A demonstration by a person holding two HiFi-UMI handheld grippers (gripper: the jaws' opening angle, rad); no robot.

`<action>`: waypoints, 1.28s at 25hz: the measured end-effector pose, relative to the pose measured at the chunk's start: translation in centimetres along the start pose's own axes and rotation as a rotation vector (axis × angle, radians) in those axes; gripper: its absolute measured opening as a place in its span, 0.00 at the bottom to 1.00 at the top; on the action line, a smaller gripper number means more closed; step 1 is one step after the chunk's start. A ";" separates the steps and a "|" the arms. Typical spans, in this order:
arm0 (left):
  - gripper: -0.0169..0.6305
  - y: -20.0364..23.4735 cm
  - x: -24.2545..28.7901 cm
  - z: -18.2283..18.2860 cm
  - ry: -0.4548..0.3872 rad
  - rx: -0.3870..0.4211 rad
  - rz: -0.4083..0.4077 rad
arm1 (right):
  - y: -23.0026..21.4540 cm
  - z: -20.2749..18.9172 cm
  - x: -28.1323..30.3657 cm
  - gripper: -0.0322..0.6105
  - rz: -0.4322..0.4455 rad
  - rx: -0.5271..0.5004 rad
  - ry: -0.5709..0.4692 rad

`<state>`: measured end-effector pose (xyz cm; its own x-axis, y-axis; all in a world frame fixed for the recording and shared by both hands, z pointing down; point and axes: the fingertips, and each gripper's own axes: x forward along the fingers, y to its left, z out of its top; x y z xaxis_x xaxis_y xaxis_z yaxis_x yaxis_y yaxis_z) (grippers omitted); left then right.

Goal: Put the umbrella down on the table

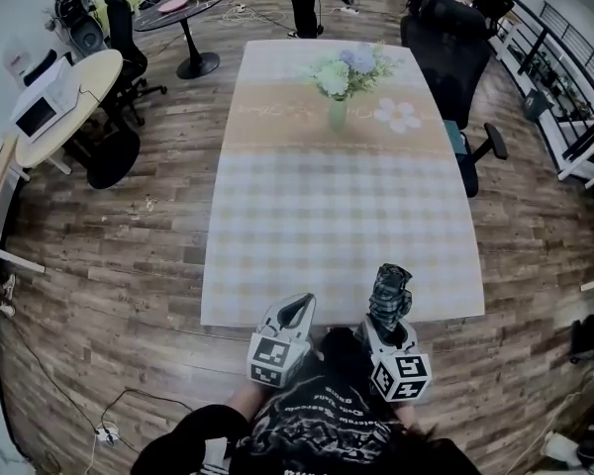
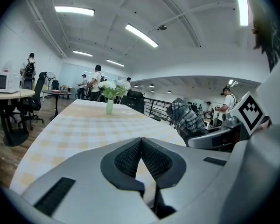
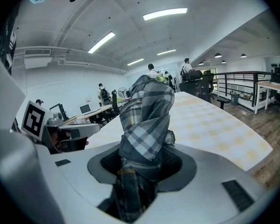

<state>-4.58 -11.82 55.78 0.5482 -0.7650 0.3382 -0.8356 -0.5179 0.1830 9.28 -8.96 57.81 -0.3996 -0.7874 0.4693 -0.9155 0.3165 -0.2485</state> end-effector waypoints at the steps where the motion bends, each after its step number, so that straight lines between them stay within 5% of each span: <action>1: 0.06 0.8 0.3 0.4 0.000 -0.003 0.003 | 0.3 0.5 0.8 0.34 0.001 -0.001 0.004; 7: 0.06 5.1 2.3 2.7 0.014 -0.024 0.026 | 0.9 4.5 5.4 0.34 0.014 -0.017 0.011; 32: 0.06 6.3 6.7 3.8 0.019 -0.016 0.129 | -10.4 12.5 14.6 0.34 -0.015 -0.143 0.112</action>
<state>-6.01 -21.65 55.74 0.4352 -0.8175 0.3772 -0.8998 -0.4090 0.1517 13.54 -30.37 56.71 -0.3812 -0.7313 0.5656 -0.9156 0.3835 -0.1212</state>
